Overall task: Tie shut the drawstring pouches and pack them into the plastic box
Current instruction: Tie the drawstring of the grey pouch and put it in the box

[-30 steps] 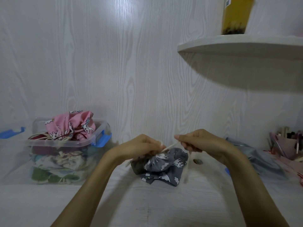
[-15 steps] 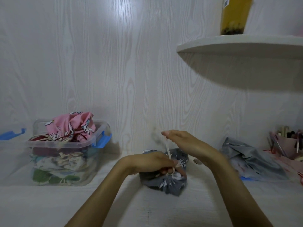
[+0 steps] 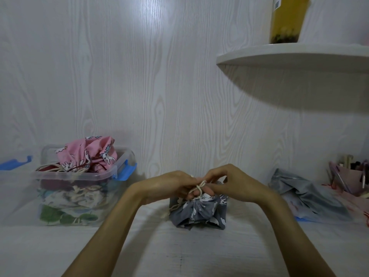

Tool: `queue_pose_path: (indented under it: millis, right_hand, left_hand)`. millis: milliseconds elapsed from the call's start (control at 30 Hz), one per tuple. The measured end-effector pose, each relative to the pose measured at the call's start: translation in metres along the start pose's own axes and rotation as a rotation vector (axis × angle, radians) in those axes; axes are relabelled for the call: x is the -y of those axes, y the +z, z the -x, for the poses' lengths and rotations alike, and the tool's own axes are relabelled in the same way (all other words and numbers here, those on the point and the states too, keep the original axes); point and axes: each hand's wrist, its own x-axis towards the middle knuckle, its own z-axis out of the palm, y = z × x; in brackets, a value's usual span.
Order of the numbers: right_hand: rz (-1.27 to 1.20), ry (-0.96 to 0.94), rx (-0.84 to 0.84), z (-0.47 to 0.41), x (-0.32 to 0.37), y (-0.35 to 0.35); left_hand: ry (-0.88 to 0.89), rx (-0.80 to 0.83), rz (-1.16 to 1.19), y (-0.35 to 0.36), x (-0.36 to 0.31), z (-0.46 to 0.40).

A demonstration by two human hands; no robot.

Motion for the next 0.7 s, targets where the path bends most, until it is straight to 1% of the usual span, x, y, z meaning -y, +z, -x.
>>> queue_pose_path:
  millis: [100,167,200,267,333,367,400,467,500,567,600,633,667,700]
  right_hand:
    - [0.072,0.034,-0.119,-0.004,-0.008,0.002]
    - [-0.059,0.062,-0.203,-0.001,-0.004,-0.003]
    - [-0.145,0.034,-0.213,-0.001,0.001,-0.007]
    - [-0.258,0.034,-0.155,-0.005,0.011,-0.014]
    - [-0.254,0.179,-0.027,-0.009,0.008,-0.02]
    - [-0.263,0.272,0.012,-0.007,0.006,-0.023]
    - [-0.257,0.314,0.035,-0.004,0.0,-0.024]
    - [-0.096,0.37,0.052,0.004,-0.006,-0.03]
    - [-0.016,0.379,0.027,0.011,-0.008,-0.029]
    - [0.056,0.317,-0.129,0.014,-0.007,-0.026]
    - [0.025,0.251,-0.208,0.011,-0.001,-0.023]
    - [-0.01,0.199,-0.241,0.007,0.006,-0.019]
    - [-0.024,0.158,-0.226,0.004,0.014,-0.014]
    - [0.016,0.152,-0.194,0.0,0.019,-0.009]
  left_hand:
    - [-0.022,-0.053,-0.022,-0.006,0.002,0.001]
    - [-0.038,-0.13,-0.004,-0.012,0.005,0.0]
    - [-0.038,-0.171,0.028,-0.014,0.006,0.0]
    - [-0.014,-0.253,0.092,-0.018,0.01,-0.002]
    - [0.027,-0.359,0.109,-0.02,0.011,-0.003]
    - [0.048,-0.409,0.115,-0.021,0.011,-0.004]
    - [0.067,-0.443,0.127,-0.022,0.011,-0.005]
    - [0.088,-0.462,0.155,-0.023,0.011,-0.005]
    - [0.093,-0.46,0.159,-0.022,0.011,-0.005]
    - [0.099,-0.45,0.156,-0.019,0.01,-0.006]
    - [0.101,-0.441,0.155,-0.017,0.009,-0.006]
    - [0.101,-0.434,0.153,-0.015,0.008,-0.007]
    - [0.1,-0.43,0.147,-0.014,0.008,-0.006]
    - [0.098,-0.43,0.137,-0.013,0.007,-0.006]
